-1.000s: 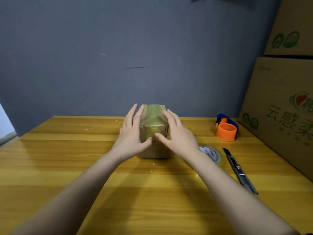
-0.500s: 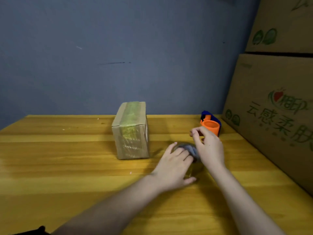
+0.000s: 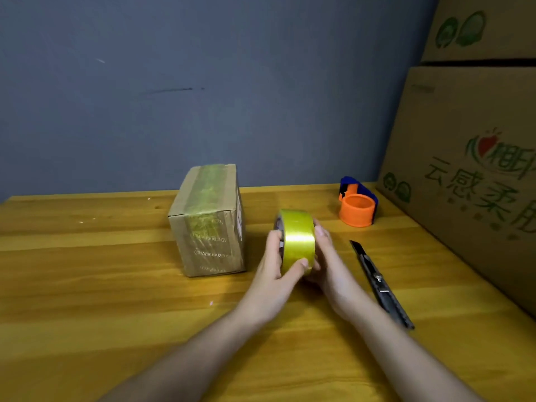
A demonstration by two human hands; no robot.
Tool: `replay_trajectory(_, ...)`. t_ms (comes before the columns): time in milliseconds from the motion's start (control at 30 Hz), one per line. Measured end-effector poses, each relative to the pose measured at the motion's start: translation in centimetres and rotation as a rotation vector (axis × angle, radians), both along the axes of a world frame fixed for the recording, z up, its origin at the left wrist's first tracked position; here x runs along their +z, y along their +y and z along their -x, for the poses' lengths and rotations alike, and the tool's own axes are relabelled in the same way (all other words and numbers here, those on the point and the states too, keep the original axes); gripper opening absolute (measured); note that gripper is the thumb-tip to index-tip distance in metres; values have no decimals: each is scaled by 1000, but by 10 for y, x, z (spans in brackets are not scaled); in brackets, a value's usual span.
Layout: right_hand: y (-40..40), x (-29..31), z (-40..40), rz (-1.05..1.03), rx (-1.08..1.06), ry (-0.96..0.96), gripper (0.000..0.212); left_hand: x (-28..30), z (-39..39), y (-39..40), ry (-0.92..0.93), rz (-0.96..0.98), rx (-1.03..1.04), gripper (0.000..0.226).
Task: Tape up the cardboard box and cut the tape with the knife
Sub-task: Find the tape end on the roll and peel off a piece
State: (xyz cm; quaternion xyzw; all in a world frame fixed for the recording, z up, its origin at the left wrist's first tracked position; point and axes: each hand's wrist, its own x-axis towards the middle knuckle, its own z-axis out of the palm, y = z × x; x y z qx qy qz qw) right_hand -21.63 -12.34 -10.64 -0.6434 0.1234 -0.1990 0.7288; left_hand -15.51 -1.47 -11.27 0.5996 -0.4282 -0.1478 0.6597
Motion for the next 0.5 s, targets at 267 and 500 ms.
replay_trajectory(267, -1, -1, 6, 208, -14, -127, 71, 13, -7, 2, 222, 92, -41, 33)
replay_trajectory(500, 4, -1, 9, 450, -112, -162, 90, 16, -13, 0, 408, 83, -58, 32)
